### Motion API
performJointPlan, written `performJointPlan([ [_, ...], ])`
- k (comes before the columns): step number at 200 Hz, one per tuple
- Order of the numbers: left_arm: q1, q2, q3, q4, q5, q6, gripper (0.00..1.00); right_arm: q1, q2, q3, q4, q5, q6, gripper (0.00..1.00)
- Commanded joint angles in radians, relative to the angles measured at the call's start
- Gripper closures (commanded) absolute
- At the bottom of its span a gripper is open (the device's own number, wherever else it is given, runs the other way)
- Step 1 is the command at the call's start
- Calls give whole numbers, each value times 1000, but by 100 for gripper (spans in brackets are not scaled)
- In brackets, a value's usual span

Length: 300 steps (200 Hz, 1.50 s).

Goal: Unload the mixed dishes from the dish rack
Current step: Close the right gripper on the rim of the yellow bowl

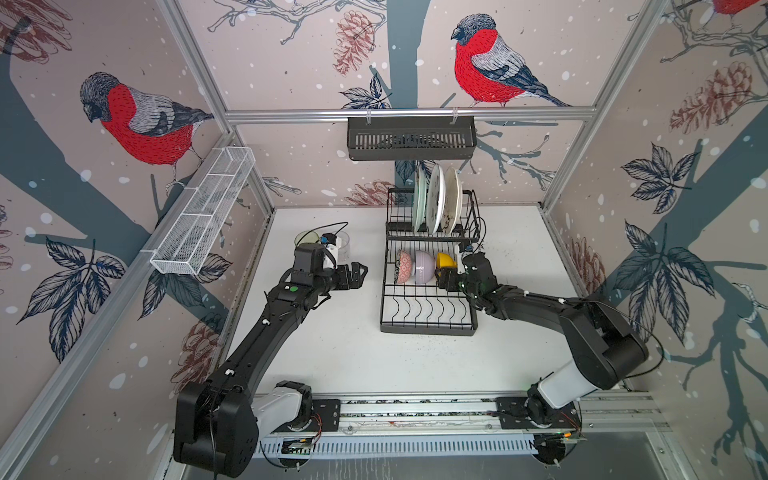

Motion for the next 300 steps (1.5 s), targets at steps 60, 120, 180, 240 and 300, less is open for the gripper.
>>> performJointPlan([
  [60,7,20,12,24,15,-1,3,-4,49,16,55,-17,-10,21],
  [120,7,22,13,24,20,-4,3,-5,38,5,64,9,-10,28],
  [180,7,22,12,25,23,-6,3,8,26,-19,89,29,-18,36],
  [240,7,24,13,24,23,-7,3,24,26,-17,92,53,-38,38],
  [300,8,29,12,25,26,-8,3,50,14,-17,82,112,-66,39],
])
